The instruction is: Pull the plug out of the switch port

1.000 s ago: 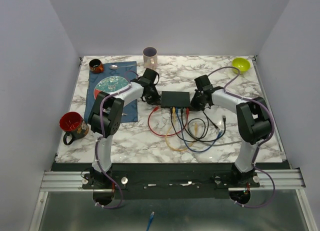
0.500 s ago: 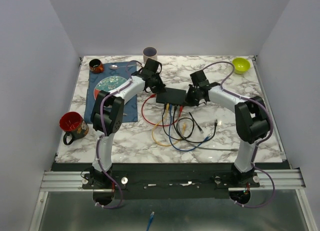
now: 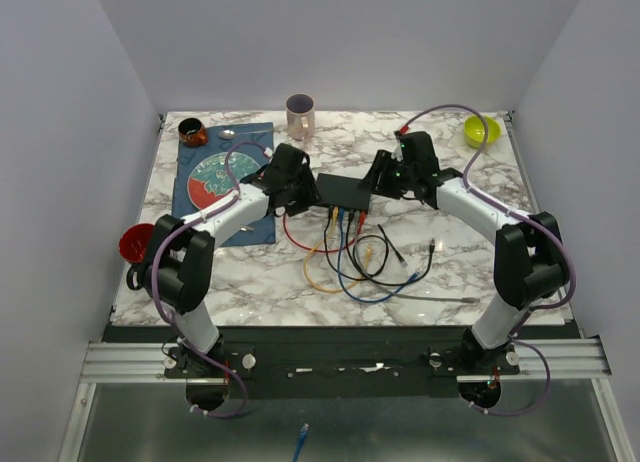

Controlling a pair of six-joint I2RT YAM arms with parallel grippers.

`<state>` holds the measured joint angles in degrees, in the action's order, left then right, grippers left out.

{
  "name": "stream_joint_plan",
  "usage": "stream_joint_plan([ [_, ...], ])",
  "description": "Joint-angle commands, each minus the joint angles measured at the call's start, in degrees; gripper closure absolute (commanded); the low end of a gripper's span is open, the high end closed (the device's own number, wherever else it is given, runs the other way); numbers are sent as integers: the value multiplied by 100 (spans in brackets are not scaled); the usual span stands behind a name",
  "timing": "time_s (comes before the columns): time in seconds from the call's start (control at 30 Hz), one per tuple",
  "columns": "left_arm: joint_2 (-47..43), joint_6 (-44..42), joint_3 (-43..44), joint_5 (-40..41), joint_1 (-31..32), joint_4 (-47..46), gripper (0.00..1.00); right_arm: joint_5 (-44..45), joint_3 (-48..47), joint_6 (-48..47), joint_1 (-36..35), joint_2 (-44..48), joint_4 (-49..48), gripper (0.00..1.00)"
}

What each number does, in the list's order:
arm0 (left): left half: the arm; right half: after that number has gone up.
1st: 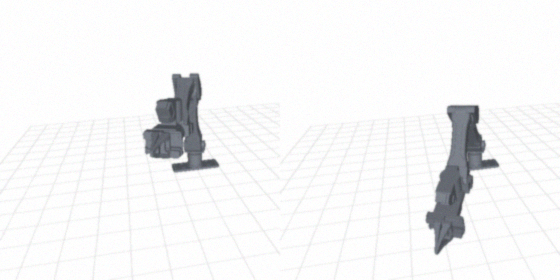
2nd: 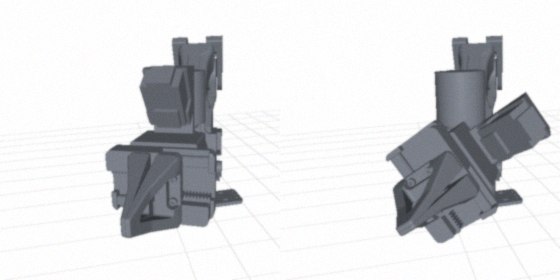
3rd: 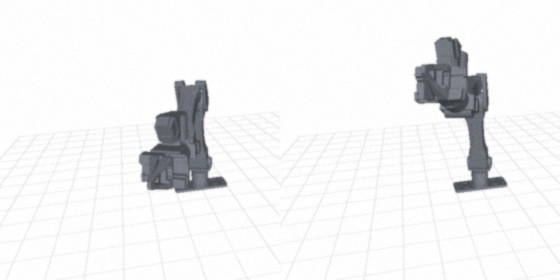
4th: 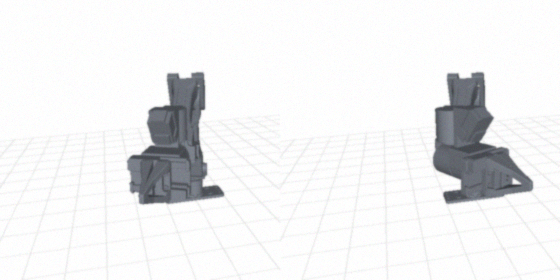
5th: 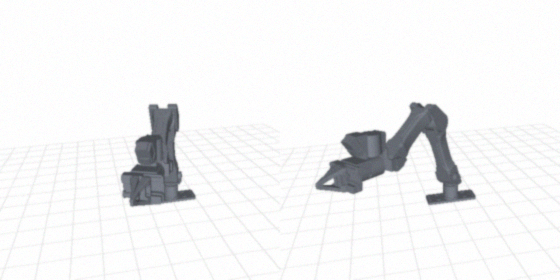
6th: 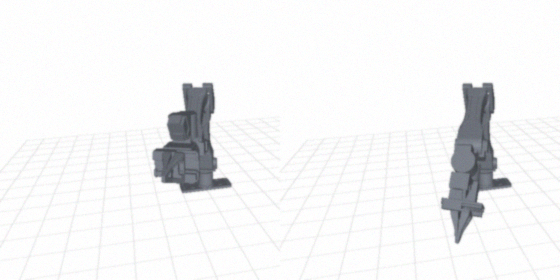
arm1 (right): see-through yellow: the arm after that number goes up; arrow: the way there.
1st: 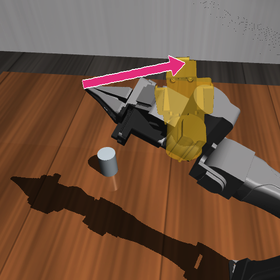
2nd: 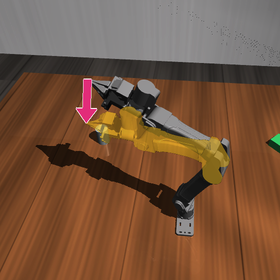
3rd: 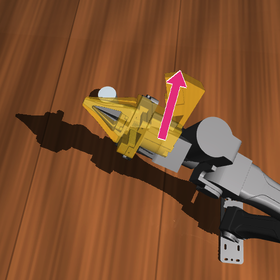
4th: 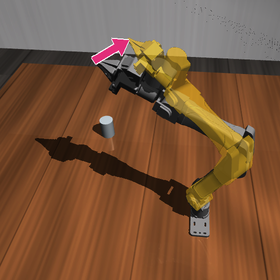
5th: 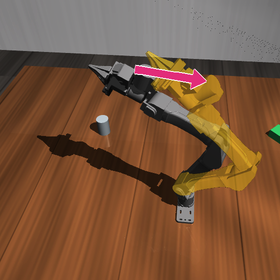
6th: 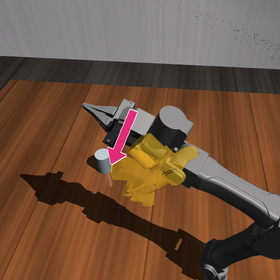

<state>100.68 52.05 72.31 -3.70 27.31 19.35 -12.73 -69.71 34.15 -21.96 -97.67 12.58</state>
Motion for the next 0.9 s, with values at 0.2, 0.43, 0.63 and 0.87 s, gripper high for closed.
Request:
stream_joint_plan([
  [0.2, -1270, -309, -1219, 89, 143, -617, 3, -239, 3, -304, -169, 187, -599, 0],
  [0.43, -1340, -91, -1728, 326, 143, -1256, 5, -598, -244, -234, -186, -182, -941, 10],
  [0.63, -1237, -115, -1616, 265, 125, -962, 1, -1240, -648, -137, -186, -717, -924, 91],
  [0.87, -1314, 155, -2071, -428, -23, -2299, 8, -1381, -886, -23, -186, -1175, -950, 99],
])
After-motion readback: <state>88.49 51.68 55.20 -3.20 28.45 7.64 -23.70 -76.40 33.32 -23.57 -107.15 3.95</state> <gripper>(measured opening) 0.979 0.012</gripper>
